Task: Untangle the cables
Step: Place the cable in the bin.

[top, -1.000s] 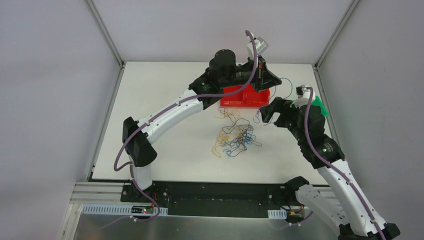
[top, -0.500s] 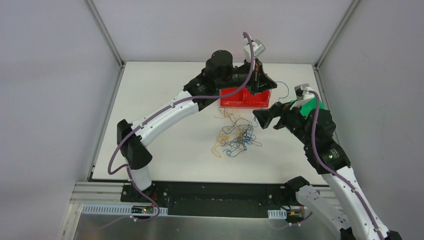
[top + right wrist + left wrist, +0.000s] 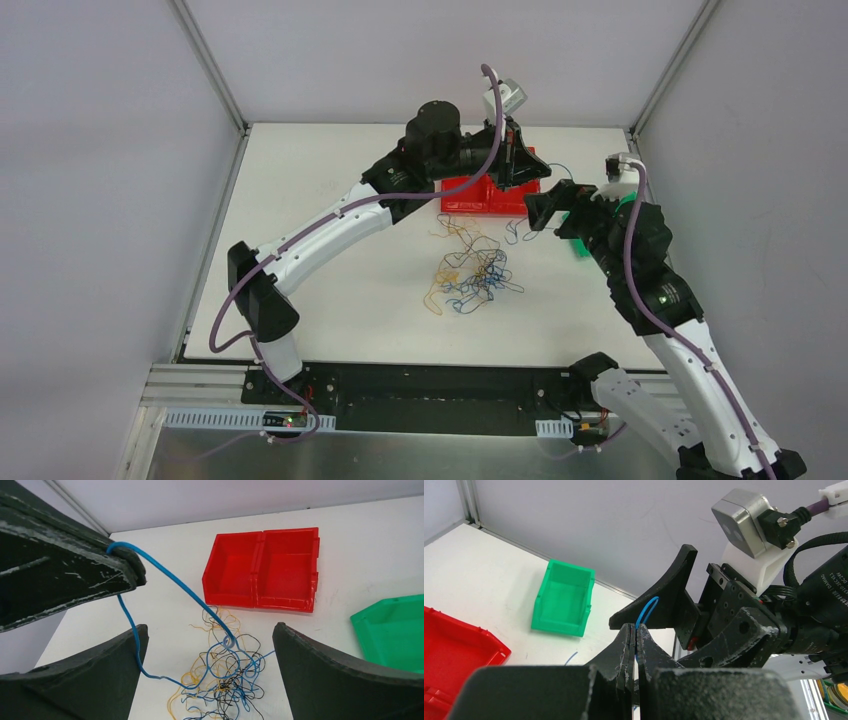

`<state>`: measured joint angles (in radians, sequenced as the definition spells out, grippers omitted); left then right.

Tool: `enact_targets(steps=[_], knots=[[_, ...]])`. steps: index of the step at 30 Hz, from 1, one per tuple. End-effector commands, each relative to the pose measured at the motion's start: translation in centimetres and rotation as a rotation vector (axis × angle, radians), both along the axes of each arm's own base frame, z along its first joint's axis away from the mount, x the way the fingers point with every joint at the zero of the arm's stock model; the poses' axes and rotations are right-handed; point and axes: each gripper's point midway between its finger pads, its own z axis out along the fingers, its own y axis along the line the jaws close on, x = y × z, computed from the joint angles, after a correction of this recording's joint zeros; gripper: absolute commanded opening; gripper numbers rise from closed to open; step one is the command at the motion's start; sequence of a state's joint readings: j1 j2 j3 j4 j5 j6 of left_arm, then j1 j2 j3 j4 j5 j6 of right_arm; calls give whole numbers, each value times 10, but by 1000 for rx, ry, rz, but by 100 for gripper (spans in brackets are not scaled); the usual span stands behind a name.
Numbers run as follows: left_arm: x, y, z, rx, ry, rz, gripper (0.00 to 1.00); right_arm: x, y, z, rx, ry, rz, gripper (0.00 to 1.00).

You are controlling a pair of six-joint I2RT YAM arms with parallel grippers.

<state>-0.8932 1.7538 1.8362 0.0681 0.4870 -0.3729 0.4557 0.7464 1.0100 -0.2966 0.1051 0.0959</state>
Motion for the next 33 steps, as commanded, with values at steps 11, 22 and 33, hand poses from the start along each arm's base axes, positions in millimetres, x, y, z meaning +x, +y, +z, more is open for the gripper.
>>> enact_targets(steps=[11,22,33], knots=[[-10,12,36,-69,-67,-2,0,4,14,17,-13,-91,81,58],[-7,6,33,-75,-27,-9,0,9,15,17,-10,-114,73,0],[68,116,-20,-26,231,423,77,30,-22,-33,-11,76,-183,0]])
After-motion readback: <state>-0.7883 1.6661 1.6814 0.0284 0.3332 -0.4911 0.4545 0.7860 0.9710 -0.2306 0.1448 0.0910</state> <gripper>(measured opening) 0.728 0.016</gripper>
